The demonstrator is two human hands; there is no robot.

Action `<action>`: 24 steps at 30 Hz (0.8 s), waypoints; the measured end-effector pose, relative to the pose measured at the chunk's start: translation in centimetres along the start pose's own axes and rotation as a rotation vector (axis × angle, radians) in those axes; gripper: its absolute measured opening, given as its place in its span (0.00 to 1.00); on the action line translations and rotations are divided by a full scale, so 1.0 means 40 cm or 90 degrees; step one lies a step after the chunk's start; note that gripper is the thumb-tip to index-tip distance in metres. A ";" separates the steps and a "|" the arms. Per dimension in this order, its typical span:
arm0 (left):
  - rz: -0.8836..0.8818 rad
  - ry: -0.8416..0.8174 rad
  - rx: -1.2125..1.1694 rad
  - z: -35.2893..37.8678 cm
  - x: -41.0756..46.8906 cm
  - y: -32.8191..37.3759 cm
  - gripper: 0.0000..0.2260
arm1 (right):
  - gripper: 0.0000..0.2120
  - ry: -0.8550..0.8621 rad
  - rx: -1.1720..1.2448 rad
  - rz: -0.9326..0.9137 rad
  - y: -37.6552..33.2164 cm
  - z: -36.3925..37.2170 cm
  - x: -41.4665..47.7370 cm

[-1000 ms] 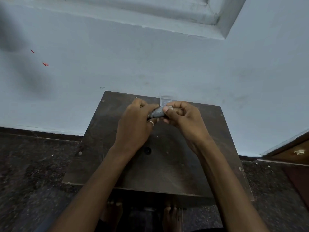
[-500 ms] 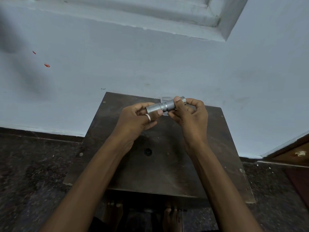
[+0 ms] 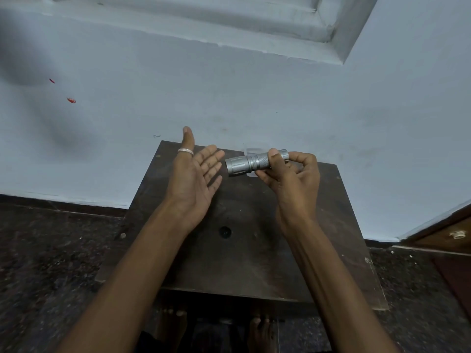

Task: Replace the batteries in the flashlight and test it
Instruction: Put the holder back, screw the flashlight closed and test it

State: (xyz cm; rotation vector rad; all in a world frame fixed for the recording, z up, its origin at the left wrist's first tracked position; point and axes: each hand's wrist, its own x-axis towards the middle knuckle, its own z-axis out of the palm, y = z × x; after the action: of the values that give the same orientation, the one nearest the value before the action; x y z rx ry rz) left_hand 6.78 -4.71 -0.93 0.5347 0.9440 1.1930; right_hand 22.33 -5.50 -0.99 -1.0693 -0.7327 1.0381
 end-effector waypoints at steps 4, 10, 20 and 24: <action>-0.007 -0.017 -0.043 -0.007 -0.003 0.005 0.41 | 0.09 0.006 -0.005 -0.013 -0.001 0.000 -0.001; -0.008 -0.002 -0.072 -0.009 -0.002 0.016 0.40 | 0.10 -0.002 0.016 0.000 -0.011 -0.001 -0.002; -0.018 0.006 -0.059 -0.023 0.000 0.034 0.38 | 0.12 0.030 0.014 -0.017 -0.023 -0.023 0.012; -0.022 -0.006 -0.047 -0.038 0.002 0.041 0.39 | 0.10 0.041 0.015 -0.029 -0.030 -0.034 0.018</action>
State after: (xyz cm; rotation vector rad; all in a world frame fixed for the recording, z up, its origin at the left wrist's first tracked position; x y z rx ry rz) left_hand 4.65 -4.31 -0.47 0.4625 0.8949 1.1889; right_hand 24.15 -5.43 -0.29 -1.0573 -0.6881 0.9671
